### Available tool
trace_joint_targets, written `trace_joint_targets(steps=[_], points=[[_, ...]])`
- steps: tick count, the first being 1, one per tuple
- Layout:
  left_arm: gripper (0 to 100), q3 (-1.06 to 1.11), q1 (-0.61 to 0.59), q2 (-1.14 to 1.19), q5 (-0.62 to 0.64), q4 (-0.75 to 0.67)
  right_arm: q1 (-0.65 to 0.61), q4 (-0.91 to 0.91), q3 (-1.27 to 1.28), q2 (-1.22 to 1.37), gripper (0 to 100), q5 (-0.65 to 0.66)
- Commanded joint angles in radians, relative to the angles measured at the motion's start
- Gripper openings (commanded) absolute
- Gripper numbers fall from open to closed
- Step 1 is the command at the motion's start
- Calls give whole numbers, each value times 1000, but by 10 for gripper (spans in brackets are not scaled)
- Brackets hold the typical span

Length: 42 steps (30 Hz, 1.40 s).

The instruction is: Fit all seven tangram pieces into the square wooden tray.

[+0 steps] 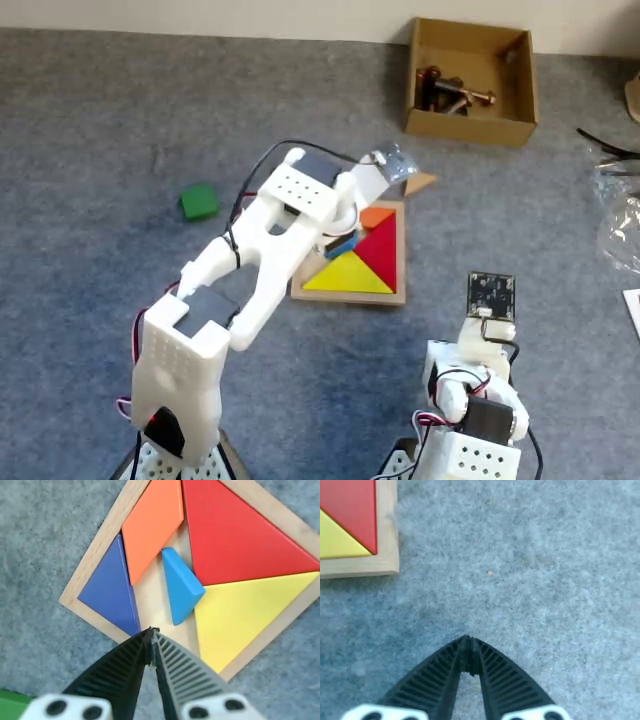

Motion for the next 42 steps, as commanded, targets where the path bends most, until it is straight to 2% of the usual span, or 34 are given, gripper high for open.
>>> trace_joint_targets(steps=[1, 6, 18, 29, 42], points=[[5, -45, -15, -77, -3, 29, 10, -30, 110, -10, 9, -8], [5, -51, -16, -79, -3, 89, 10, -30, 110, -10, 9, -8], [5, -58, -16, -96, 0, 132, 10, -30, 110, -10, 9, -8], [5, 88, -15, -288, 51, 126, 10, -30, 110, -10, 9, -8], [5, 119, -79, -303, 55, 127, 10, -30, 110, -10, 9, -8]])
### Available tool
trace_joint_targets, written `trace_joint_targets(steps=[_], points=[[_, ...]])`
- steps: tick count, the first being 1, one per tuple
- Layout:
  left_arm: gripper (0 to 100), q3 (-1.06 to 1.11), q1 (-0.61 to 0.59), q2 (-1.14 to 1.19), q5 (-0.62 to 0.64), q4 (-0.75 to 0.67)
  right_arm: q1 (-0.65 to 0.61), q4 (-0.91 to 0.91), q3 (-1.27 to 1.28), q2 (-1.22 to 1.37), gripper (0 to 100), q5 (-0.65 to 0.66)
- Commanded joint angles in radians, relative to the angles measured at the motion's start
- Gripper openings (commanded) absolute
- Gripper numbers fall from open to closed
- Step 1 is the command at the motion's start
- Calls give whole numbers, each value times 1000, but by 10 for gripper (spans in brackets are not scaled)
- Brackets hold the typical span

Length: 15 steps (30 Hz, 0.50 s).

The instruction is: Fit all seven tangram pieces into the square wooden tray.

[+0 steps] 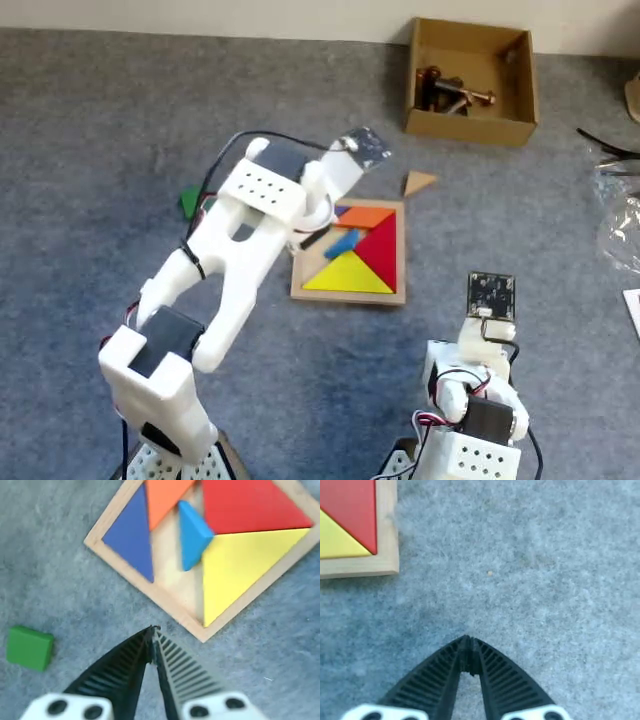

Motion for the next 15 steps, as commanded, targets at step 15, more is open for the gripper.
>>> trace_joint_targets(steps=[15], points=[[5, 65, -10, -61, 14, -46, 10, -30, 110, -10, 9, -8]])
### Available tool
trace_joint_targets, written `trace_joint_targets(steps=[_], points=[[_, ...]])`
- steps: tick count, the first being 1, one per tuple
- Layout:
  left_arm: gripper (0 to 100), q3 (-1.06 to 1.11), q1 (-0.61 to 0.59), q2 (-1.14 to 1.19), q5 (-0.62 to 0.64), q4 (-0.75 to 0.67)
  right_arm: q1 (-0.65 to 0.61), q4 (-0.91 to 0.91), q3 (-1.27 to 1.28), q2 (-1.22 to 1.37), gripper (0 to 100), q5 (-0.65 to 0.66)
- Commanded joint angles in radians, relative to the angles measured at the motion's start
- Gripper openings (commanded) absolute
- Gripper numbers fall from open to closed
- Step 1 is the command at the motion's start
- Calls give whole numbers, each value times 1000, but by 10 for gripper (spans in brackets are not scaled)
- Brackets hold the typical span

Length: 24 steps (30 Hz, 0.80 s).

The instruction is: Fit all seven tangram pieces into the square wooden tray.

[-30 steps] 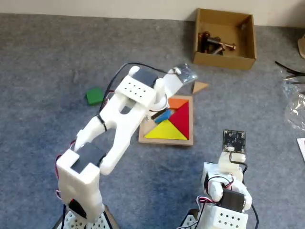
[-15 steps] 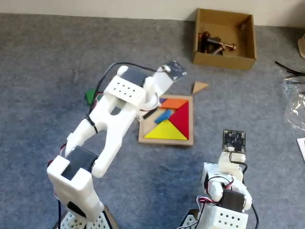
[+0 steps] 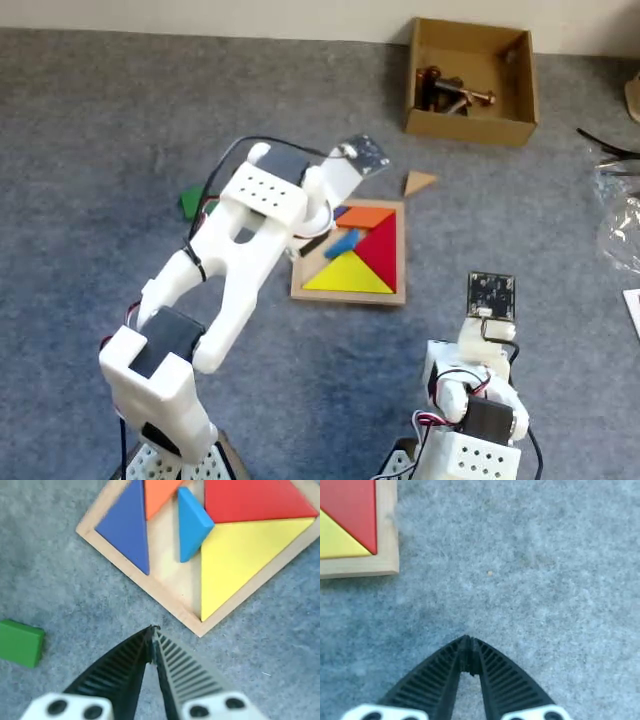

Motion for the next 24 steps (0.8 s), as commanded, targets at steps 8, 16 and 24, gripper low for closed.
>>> trace_joint_targets(steps=[8, 16, 24], points=[[5, 15, -15, -61, 8, -44, 10, -30, 110, -10, 9, -8], [5, 15, -15, -58, 8, -46, 10, -30, 110, -10, 9, -8], [5, 15, -15, -53, 8, -46, 10, -30, 110, -10, 9, -8]])
